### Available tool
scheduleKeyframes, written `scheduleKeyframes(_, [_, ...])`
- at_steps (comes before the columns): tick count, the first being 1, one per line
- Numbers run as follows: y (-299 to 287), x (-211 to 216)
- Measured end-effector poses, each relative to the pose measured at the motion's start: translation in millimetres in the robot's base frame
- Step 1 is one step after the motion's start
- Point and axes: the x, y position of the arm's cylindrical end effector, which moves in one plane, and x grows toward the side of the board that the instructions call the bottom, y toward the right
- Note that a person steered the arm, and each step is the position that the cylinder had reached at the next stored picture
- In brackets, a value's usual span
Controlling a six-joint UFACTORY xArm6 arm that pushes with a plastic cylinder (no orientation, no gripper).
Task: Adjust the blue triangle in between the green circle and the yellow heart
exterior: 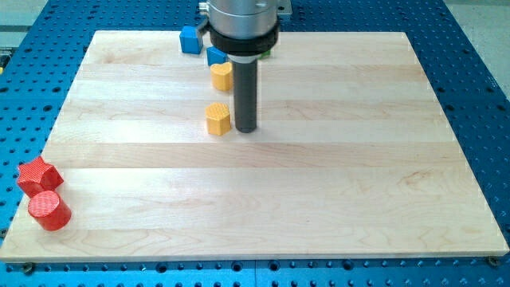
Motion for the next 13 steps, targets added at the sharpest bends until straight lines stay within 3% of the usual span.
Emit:
scheduleKeyframes(1, [-46.3, 27.1])
scheduleKeyframes(3, [-53.1, -26.3])
scheduleKeyframes(5, [10.0, -23.3])
scheduleKeyframes(9, [2.4, 3.4])
scheduleKeyframes(10, [-57.0, 20.6])
scheduleKeyframes(11, [-184.4, 3.3])
scheduleKeyframes(12, [-213.9, -79.0])
scheduleKeyframes(13, [-211.9, -131.0])
